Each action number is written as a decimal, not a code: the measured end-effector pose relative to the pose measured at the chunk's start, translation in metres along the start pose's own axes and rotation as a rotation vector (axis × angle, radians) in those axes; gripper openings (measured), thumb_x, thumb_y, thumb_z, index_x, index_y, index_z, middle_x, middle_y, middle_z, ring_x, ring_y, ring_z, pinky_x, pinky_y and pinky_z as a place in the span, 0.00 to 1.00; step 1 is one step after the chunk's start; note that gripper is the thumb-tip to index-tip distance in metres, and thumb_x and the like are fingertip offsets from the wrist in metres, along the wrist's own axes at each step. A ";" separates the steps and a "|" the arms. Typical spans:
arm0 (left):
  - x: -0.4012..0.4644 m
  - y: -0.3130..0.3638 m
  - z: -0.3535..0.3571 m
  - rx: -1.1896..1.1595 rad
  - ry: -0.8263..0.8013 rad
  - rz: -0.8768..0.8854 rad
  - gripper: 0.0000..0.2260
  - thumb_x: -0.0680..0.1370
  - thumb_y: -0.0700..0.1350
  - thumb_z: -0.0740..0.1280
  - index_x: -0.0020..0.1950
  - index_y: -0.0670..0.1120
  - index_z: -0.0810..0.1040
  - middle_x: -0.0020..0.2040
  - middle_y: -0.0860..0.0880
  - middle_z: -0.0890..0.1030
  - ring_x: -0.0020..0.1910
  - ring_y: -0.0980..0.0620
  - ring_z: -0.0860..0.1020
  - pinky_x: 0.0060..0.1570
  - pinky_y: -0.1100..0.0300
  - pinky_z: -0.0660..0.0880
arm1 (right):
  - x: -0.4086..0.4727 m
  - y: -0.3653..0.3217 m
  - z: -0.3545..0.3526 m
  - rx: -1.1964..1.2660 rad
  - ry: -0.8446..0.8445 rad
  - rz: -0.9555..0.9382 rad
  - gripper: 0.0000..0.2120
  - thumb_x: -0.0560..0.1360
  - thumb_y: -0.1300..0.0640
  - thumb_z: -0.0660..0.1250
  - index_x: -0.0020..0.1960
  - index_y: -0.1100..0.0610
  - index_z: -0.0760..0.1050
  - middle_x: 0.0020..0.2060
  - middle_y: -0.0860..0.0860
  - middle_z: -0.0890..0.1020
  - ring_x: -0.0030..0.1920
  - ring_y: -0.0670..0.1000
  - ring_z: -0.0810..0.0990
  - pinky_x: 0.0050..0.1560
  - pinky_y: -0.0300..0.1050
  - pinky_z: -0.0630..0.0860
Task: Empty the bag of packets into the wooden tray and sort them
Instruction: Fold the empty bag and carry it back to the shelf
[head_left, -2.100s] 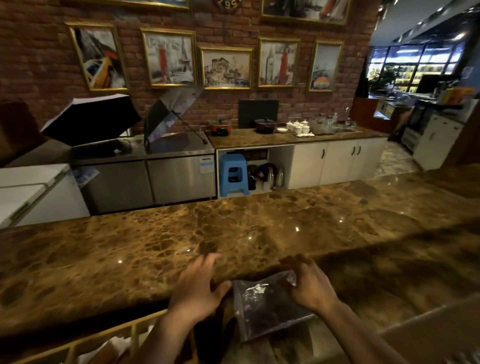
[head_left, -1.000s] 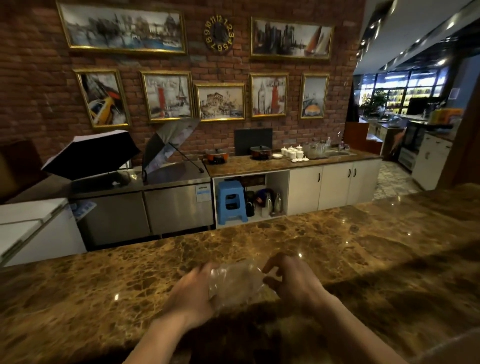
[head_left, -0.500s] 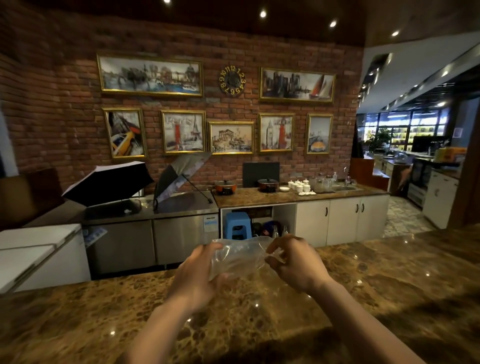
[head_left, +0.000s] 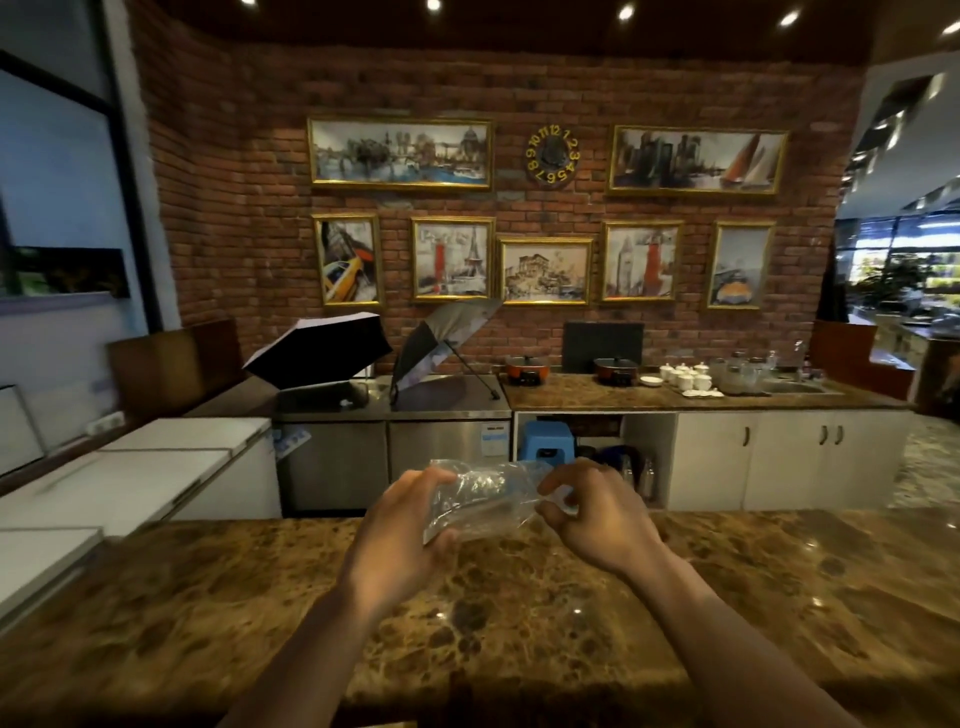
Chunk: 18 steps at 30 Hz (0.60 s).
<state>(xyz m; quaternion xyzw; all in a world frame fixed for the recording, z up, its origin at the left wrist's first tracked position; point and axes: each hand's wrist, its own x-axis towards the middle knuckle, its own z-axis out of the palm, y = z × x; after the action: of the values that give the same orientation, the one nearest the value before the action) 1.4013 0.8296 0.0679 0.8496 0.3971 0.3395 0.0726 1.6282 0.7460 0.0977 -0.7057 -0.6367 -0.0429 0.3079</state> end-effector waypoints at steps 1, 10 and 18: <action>-0.004 -0.007 -0.005 0.014 0.008 -0.020 0.25 0.75 0.50 0.74 0.69 0.59 0.69 0.63 0.57 0.74 0.59 0.55 0.75 0.53 0.63 0.71 | 0.003 -0.008 0.004 0.005 -0.013 -0.016 0.10 0.76 0.46 0.70 0.57 0.44 0.80 0.60 0.46 0.81 0.56 0.49 0.80 0.55 0.52 0.80; -0.065 -0.087 -0.097 0.122 0.108 -0.229 0.28 0.74 0.51 0.75 0.71 0.57 0.69 0.69 0.52 0.75 0.64 0.52 0.76 0.57 0.62 0.72 | 0.025 -0.126 0.063 0.088 -0.123 -0.193 0.11 0.76 0.42 0.69 0.57 0.43 0.79 0.55 0.44 0.79 0.55 0.47 0.78 0.54 0.50 0.79; -0.165 -0.170 -0.221 0.123 0.269 -0.481 0.23 0.75 0.50 0.74 0.67 0.63 0.70 0.67 0.59 0.73 0.64 0.58 0.72 0.66 0.62 0.70 | 0.024 -0.294 0.135 0.165 -0.222 -0.418 0.11 0.76 0.44 0.71 0.56 0.43 0.79 0.54 0.46 0.79 0.53 0.49 0.79 0.54 0.50 0.79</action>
<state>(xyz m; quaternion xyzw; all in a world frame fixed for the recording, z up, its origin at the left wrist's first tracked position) 1.0800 0.7921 0.0827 0.6812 0.6131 0.3976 0.0460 1.3159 0.8328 0.1115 -0.5317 -0.8001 0.0242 0.2768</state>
